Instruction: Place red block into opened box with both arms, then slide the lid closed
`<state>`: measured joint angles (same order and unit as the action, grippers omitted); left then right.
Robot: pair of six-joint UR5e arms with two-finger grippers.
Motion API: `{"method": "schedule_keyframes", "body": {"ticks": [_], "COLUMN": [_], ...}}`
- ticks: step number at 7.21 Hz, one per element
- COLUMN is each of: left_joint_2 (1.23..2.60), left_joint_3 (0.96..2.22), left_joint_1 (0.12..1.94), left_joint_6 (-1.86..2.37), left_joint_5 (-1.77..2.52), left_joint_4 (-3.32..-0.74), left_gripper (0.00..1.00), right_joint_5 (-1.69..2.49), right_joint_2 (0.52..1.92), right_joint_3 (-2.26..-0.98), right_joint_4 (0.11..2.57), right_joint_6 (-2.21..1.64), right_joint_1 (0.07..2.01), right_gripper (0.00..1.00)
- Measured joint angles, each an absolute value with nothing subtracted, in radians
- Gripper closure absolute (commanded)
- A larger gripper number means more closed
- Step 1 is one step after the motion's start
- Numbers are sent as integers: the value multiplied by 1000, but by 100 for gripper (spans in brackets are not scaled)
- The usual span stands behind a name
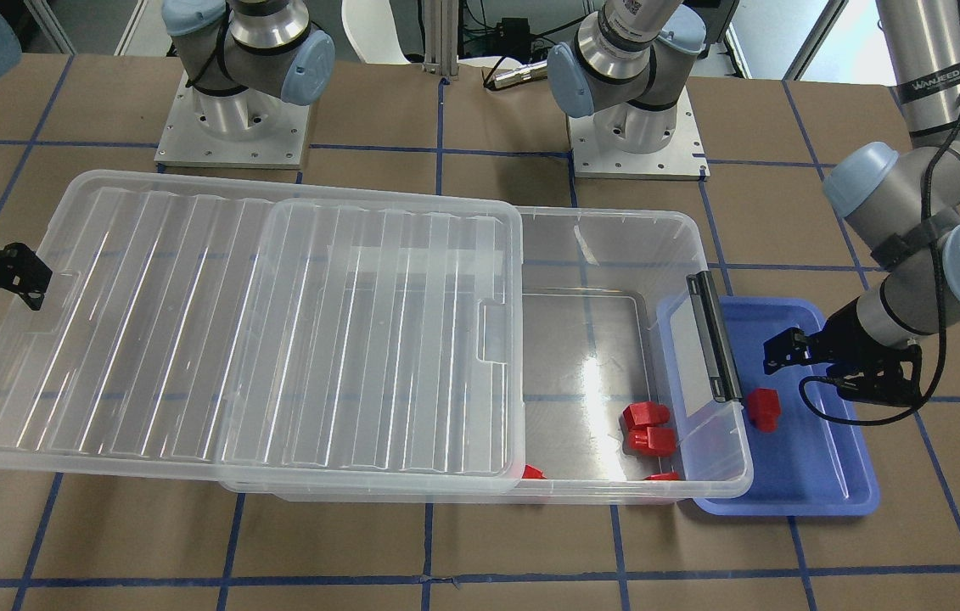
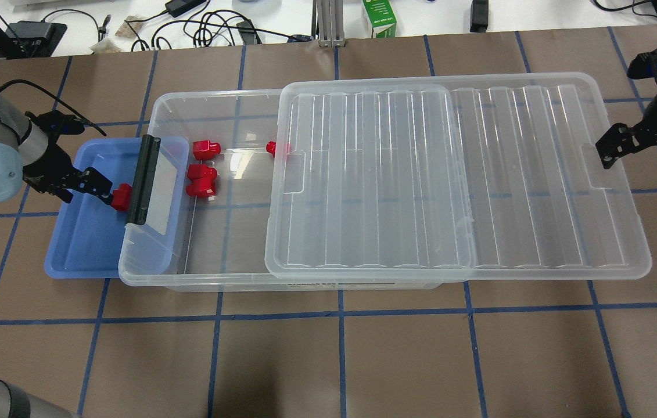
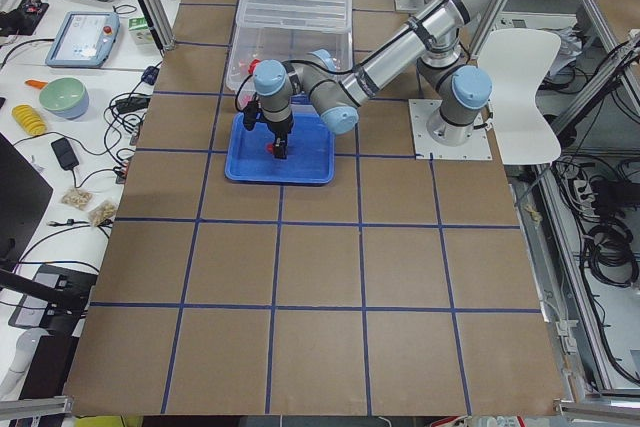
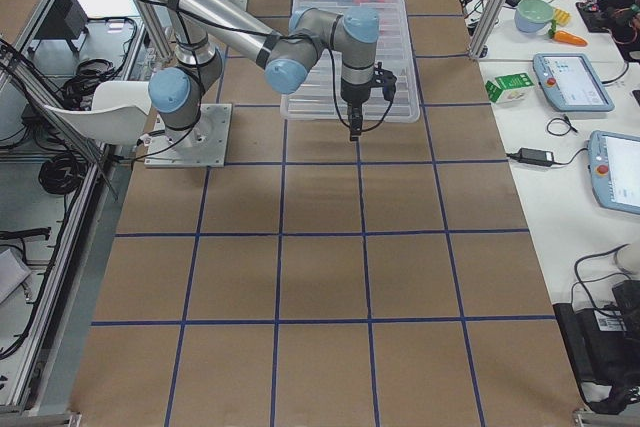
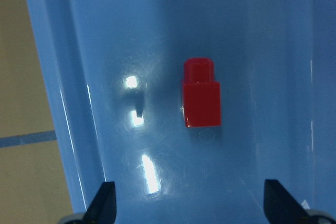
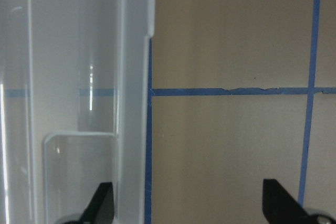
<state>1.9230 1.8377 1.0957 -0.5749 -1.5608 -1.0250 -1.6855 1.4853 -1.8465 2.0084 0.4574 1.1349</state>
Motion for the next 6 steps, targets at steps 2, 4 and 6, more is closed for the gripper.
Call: {"method": "schedule_keyframes", "body": {"ticks": [2,4,6], "left_joint_2": [1954,1976,2008], "left_joint_3": [1838,1836,1835], "left_joint_1": [1120,1146,1151], "left_joint_6": [-534,-513,-514], "left_joint_5": [-1561,-1561,-1561], "left_joint_4": [-989,-975,-954], "left_gripper": [0,0,0], "right_joint_5": [-1678,-1657,-1630], "right_joint_2": [1491,1524,1579], "right_joint_3": [-1844,-1819,-1767], "right_joint_4": [2010,1988,1897], "right_joint_6": [461,460,459], "right_joint_1": [1136,1143,1147], "right_gripper": [0,0,0]}}
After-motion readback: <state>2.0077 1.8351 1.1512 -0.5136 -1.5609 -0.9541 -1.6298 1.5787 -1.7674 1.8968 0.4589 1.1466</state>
